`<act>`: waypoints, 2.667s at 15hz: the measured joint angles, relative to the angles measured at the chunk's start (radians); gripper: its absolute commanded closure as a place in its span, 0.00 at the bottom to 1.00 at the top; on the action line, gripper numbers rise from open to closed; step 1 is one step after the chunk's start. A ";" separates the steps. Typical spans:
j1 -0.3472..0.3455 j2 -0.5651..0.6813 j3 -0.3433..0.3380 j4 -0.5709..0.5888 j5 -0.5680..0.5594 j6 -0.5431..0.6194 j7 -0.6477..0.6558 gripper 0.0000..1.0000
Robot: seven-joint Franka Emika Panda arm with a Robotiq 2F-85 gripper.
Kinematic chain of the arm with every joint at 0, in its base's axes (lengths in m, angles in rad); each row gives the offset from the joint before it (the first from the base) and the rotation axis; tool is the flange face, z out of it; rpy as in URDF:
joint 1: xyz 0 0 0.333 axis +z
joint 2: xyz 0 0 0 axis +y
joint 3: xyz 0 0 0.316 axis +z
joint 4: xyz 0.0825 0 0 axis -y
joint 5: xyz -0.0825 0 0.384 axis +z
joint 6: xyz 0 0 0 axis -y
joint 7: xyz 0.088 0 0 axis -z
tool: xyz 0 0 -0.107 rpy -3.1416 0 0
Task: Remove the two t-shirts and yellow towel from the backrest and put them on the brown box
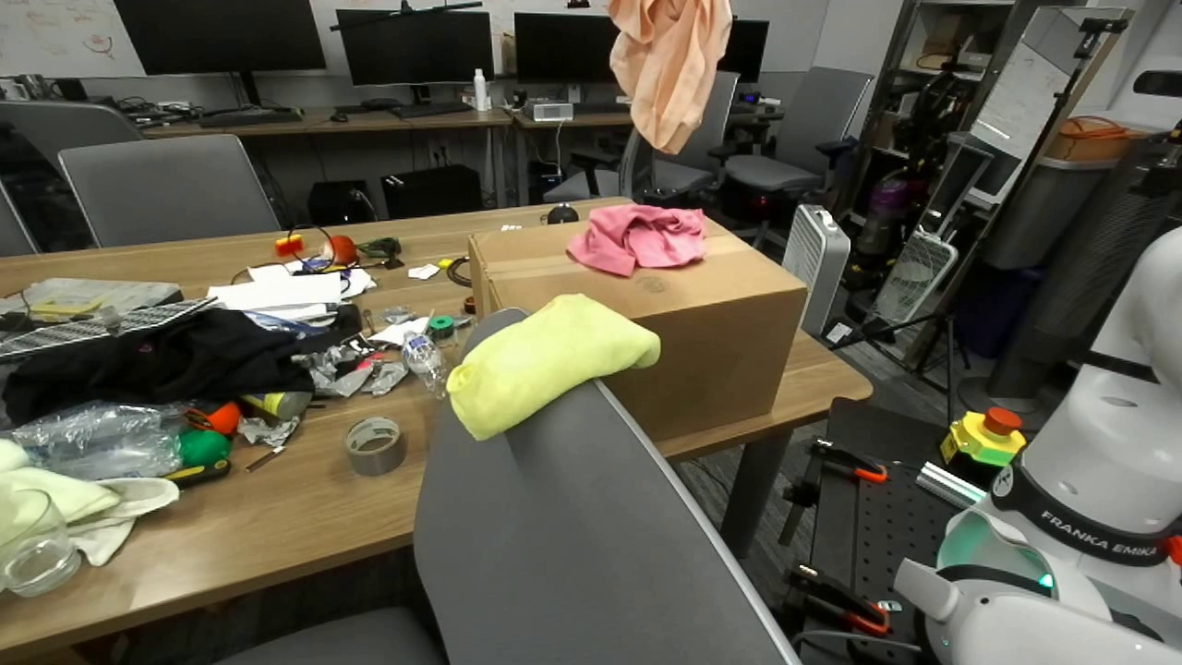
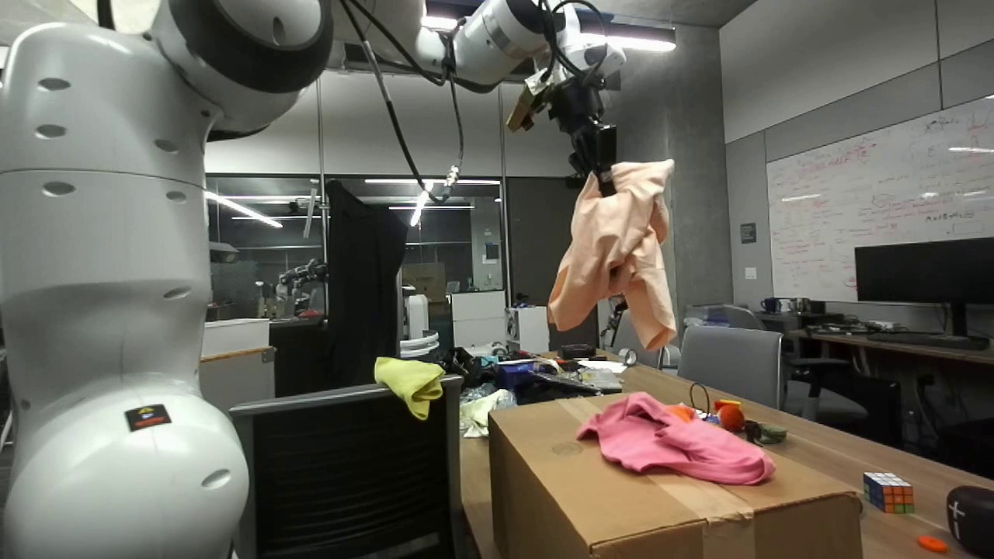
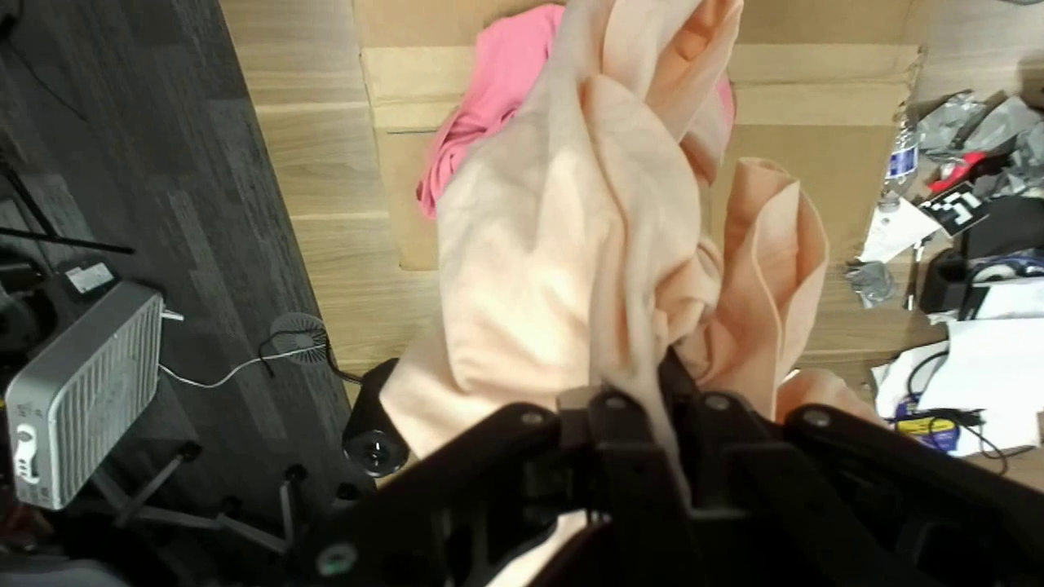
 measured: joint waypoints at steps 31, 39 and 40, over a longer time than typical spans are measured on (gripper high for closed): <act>0.183 -0.047 0.166 -0.170 0.022 -0.267 -0.344 0.00; 0.306 -0.055 0.253 -0.356 0.059 -0.152 -0.402 0.00; 0.314 -0.055 0.258 -0.378 0.078 -0.115 -0.389 0.00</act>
